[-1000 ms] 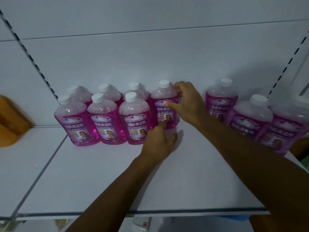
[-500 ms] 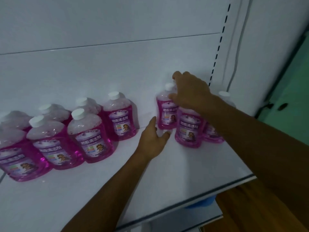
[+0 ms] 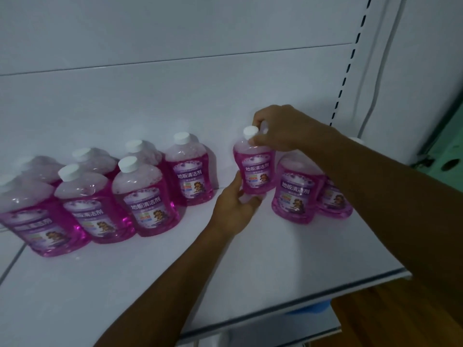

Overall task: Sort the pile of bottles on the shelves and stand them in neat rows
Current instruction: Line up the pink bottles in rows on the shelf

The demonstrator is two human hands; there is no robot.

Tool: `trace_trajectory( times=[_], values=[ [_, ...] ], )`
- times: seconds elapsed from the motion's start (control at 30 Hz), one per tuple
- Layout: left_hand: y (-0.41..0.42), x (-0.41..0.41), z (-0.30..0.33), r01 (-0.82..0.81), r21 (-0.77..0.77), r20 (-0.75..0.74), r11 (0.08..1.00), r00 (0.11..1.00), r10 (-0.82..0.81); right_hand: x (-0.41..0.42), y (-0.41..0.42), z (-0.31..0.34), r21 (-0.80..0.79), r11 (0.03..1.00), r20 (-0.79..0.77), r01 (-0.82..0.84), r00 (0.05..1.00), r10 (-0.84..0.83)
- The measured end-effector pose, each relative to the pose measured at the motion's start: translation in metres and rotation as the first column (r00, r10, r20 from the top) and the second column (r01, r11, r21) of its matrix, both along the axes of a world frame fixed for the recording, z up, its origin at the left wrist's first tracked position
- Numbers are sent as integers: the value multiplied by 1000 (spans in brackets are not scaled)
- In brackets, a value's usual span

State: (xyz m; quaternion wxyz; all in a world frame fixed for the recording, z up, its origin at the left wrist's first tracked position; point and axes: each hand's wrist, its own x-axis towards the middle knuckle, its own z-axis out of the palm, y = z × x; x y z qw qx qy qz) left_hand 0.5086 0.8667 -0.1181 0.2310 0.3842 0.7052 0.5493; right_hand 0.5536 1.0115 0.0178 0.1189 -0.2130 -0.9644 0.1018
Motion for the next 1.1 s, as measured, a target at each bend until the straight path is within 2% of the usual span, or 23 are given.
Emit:
trace_trajectory(
  times=[0.13,0.23,0.37,0.53,0.77,0.9,1.0,1.1],
  values=[
    [-17,5,-2,-62,30,-26,998,998,63,1,-17,1,48,997,17,-61,998,60],
    [-32,4,-1,-132,37,-171,991,976,137,4,-31,5,27,994,-3,-102,995,102],
    [-58,2,0,-258,85,-306,962,912,272,-1,-51,4,-18,987,-31,-157,987,156],
    [-86,-4,-1,-373,53,-421,926,833,359,-14,-73,-3,-116,977,-61,-179,983,173],
    [-103,-6,-8,-383,105,-456,918,802,386,-34,-95,-11,-182,962,-97,-202,978,187],
    [-108,1,-15,-427,116,-502,897,754,424,-37,-99,-14,-197,961,-115,-194,978,174],
    [-112,4,-21,-430,82,-577,899,715,395,-35,-100,-17,-186,965,-137,-184,978,160],
    [-114,5,-26,-422,23,-597,906,721,351,-34,-99,-23,-188,967,-169,-171,976,139]
  ],
)
